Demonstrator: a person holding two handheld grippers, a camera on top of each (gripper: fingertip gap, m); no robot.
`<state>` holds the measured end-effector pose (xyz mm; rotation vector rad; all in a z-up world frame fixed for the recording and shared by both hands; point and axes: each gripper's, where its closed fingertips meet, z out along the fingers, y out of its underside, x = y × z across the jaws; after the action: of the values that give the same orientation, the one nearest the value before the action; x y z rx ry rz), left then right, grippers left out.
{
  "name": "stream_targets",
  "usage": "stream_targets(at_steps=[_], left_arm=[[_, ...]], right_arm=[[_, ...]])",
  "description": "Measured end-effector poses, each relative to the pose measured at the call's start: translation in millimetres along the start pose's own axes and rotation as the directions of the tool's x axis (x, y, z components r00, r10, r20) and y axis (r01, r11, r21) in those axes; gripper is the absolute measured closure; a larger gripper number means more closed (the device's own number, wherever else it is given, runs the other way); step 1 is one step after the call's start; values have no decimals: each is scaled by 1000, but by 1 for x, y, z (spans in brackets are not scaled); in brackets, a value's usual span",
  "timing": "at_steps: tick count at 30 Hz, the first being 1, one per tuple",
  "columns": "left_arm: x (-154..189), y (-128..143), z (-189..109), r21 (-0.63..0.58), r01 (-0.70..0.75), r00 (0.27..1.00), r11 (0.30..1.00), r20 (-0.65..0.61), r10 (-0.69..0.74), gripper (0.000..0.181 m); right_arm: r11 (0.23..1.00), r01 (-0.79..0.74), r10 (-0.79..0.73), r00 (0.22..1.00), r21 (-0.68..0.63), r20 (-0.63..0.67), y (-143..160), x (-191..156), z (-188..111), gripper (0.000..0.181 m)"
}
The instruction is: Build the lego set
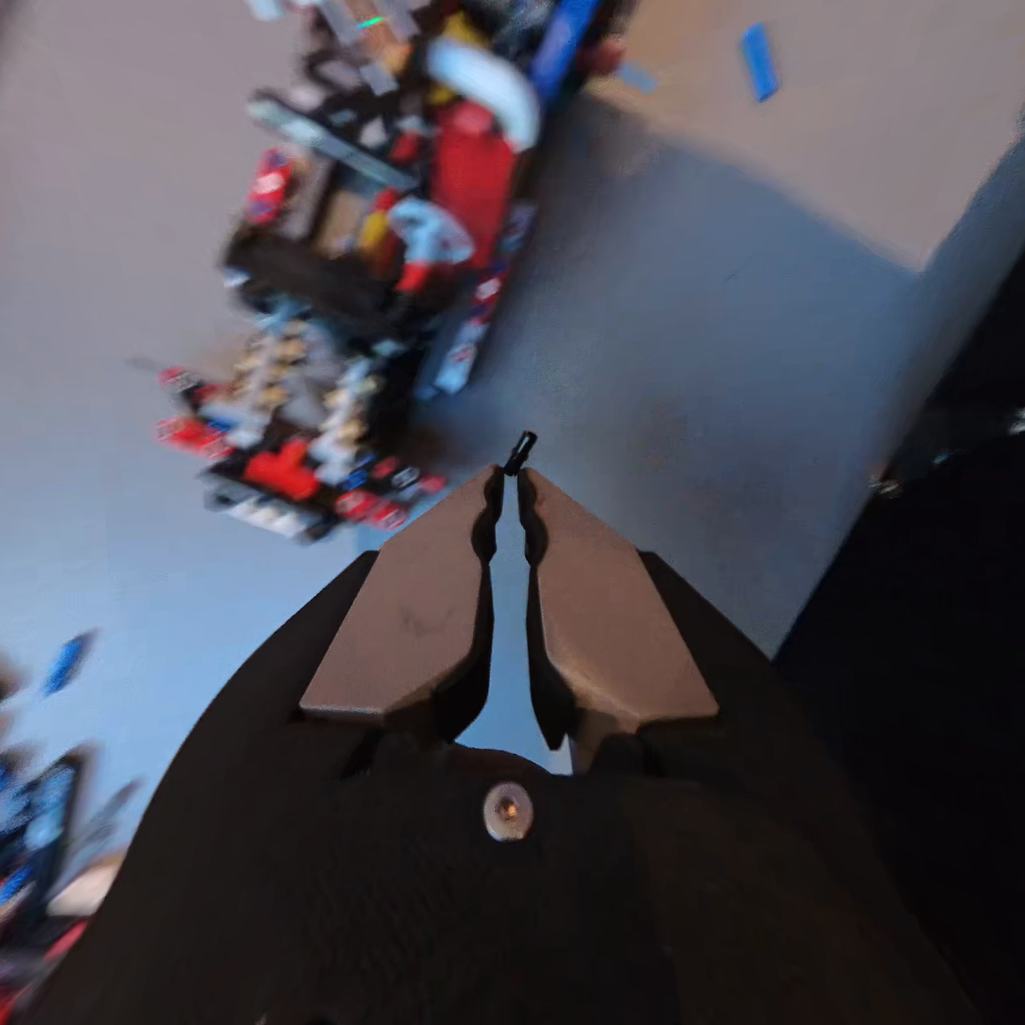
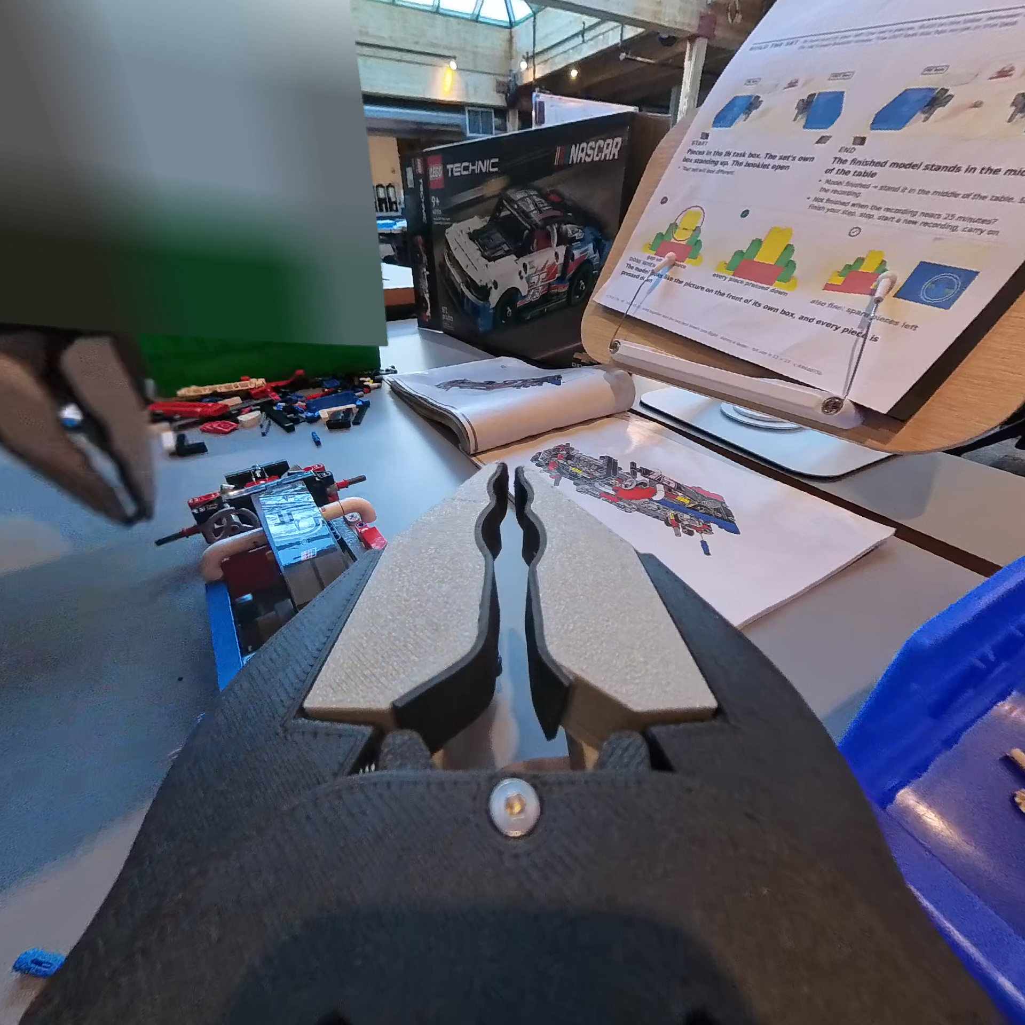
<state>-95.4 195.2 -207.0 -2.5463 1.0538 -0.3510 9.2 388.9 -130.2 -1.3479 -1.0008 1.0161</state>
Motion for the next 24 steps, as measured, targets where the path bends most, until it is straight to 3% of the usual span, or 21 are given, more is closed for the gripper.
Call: stream_targets(at_steps=[2, 5, 9, 13, 19, 24], left_arm=[[25, -11, 17, 46, 56, 996, 997, -67, -53, 179], [32, -20, 33, 70, 110, 993, 991, -41, -108, 179], [37, -23, 47, 32, 30, 999, 999, 43, -31, 179], [42, -36, 54, 67, 34, 999, 997, 23, -36, 177], [36, -32, 47, 66, 75, 997, 995, 17, -76, 164], [33, -35, 21, 148, 106, 994, 983, -34, -102, 161]], right_arm=[[1000, -3, 3, 1000, 11, -11, -2, 2, -2, 181], [999, -25, 25, 1000, 25, -5, -5, 2, -4, 181], [999, -26, 25, 1000, 19, 15, -4, -3, -2, 181], [1000, 12, -12, 1000, 10, 17, -4, -8, -1, 181], [1000, 15, -16, 1000, 5, 10, -3, -7, -1, 181], [1000, 12, -12, 1000, 19, 1, -6, -5, -3, 181]])
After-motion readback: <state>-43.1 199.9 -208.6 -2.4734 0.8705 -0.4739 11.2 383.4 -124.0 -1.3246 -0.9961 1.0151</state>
